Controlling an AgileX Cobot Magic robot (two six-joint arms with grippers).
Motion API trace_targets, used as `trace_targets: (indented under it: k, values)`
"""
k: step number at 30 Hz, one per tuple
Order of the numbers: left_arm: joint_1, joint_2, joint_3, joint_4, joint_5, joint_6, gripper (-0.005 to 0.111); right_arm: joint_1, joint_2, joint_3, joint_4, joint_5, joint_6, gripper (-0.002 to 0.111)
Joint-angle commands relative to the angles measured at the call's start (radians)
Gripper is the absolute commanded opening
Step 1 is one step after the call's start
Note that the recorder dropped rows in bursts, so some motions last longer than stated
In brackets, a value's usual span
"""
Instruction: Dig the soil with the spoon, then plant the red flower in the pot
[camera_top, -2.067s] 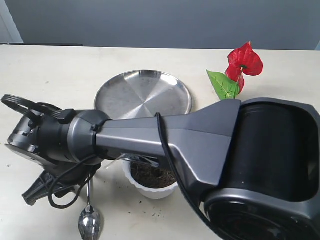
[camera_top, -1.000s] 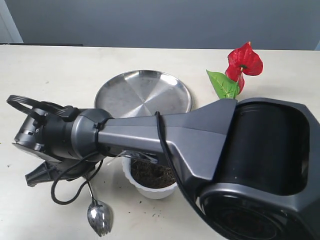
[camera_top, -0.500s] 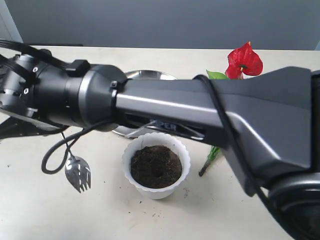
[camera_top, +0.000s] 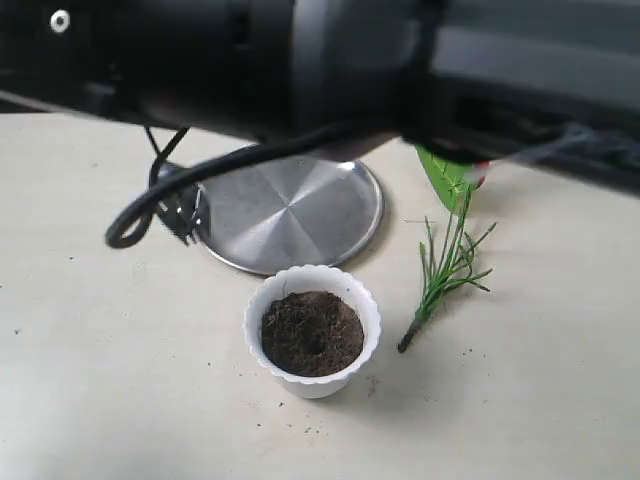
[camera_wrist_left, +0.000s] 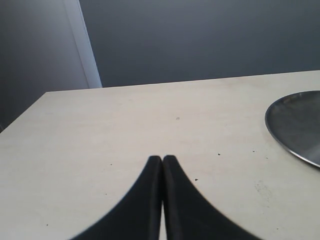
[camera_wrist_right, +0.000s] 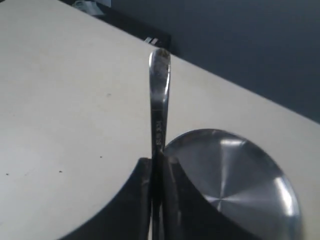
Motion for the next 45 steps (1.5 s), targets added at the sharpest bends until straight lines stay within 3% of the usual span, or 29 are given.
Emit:
trace_targets:
  k: [1,12,22,33,40,45]
  values:
    - [-0.007,-0.005,-0.004,-0.008,-0.004,-0.002,0.000,-0.002,-0.139,0.126,-0.112,0.026,0.011,0.000]
    - [-0.007,-0.005,-0.004,-0.008,-0.004,-0.002,0.000,-0.002,-0.615,0.655,-0.368,-0.068,0.295,0.000]
    - [-0.007,-0.005,-0.004,-0.008,-0.004,-0.002,0.000,-0.002,-0.926,1.206,-0.881,-0.427,0.938,0.000]
    - [-0.007,-0.005,-0.004,-0.008,-0.004,-0.002,0.000,-0.002,-0.771,1.229,-0.881,-0.371,1.005,-0.001]
    - [-0.007,-0.005,-0.004,-0.008,-0.004,-0.002,0.000,-0.002,-0.661,1.173,-0.881,-0.092,1.169,-0.001]
    - [-0.007,-0.005,-0.004,-0.008,-0.004,-0.002,0.000,-0.002,-0.581,1.157,-0.881,0.144,1.157,-0.001]
